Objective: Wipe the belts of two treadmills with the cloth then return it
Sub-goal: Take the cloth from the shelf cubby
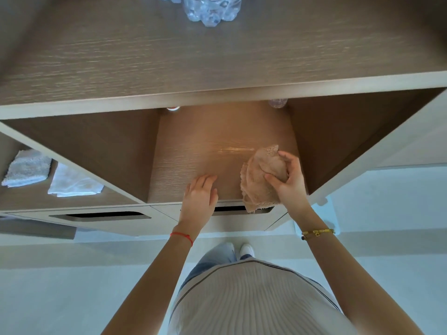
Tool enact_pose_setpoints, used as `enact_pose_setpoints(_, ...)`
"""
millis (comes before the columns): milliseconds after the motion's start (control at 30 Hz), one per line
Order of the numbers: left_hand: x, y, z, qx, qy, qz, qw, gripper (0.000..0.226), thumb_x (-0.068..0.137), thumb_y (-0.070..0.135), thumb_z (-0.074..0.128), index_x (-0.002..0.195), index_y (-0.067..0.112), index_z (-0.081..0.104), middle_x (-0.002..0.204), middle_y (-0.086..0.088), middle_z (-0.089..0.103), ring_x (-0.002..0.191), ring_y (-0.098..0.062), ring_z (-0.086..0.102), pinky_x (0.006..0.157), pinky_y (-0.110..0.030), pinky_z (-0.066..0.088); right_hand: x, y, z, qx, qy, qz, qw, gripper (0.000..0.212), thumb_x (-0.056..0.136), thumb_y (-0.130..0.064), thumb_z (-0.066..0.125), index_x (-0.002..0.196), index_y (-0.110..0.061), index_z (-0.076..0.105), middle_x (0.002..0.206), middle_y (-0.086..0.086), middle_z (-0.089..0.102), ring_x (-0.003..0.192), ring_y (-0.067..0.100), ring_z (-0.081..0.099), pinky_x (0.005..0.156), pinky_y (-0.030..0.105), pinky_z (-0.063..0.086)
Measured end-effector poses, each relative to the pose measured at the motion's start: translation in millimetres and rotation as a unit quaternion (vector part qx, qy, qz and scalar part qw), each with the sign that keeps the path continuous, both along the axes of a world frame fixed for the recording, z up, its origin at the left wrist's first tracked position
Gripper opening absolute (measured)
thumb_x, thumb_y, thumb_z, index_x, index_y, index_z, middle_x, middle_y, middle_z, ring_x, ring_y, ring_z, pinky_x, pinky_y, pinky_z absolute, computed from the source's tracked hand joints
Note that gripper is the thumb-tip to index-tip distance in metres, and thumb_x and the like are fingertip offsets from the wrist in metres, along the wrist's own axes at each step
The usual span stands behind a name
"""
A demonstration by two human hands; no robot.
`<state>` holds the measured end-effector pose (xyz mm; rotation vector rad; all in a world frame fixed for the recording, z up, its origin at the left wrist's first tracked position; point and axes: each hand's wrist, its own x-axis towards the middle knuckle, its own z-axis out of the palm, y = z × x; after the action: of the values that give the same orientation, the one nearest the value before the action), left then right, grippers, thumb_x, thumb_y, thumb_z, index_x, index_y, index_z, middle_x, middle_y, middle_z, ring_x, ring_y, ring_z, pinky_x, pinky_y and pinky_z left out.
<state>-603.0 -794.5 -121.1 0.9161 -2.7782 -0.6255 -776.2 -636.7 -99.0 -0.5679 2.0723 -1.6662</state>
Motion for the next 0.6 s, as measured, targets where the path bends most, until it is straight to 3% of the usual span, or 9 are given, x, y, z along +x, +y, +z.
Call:
enact_pose_setpoints(100, 7, 2, 6, 0.008, 0.016, -0.033, 0.999, 0.036, 0.098, 0.014, 0.051, 0.133, 0.01, 0.057, 0.129, -0.007, 0.06, 0.123, -0.025, 0.051, 0.107, -0.042, 0.04, 15, 20, 10, -0.001, 0.009, -0.025, 1.0, 0.06, 0.085, 0.005, 0.069, 0.133, -0.019, 0.042, 0.124, -0.016, 0.047, 0.111, -0.015, 0.049, 0.088, 0.007, 0.046)
enact_pose_setpoints(267, 21, 2, 16, 0.016, 0.053, -0.109, 0.992, 0.034, 0.099, 0.015, 0.052, 0.131, 0.011, 0.058, 0.125, -0.005, 0.062, 0.119, -0.023, 0.054, 0.102, -0.041, 0.044, 58, 48, 20, 0.0, 0.021, -0.098, 0.995, 0.059, 0.085, 0.002, 0.069, 0.133, -0.02, 0.043, 0.127, 0.003, 0.052, 0.111, 0.006, 0.054, 0.081, 0.009, 0.048)
enact_pose_setpoints(400, 39, 2, 25, 0.032, 0.073, -0.188, 0.979, 0.033, 0.097, 0.013, 0.055, 0.13, 0.011, 0.059, 0.122, -0.003, 0.063, 0.114, -0.019, 0.056, 0.093, -0.026, 0.044, 111, 67, 29, -0.005, 0.016, -0.18, 0.984, 0.057, 0.084, 0.006, 0.069, 0.129, -0.02, 0.046, 0.108, 0.0, 0.059, 0.087, -0.005, 0.06, 0.072, 0.009, 0.047)
enact_pose_setpoints(600, 64, 15, 39, 0.048, 0.079, -0.337, 0.937, 0.033, 0.096, 0.011, 0.057, 0.128, 0.009, 0.059, 0.127, -0.002, 0.061, 0.118, -0.02, 0.055, 0.1, -0.033, 0.047, 216, 107, 29, -0.011, -0.039, -0.319, 0.947, 0.057, 0.086, 0.008, 0.065, 0.133, -0.017, 0.044, 0.106, -0.002, 0.06, 0.082, -0.006, 0.062, 0.069, 0.013, 0.05)
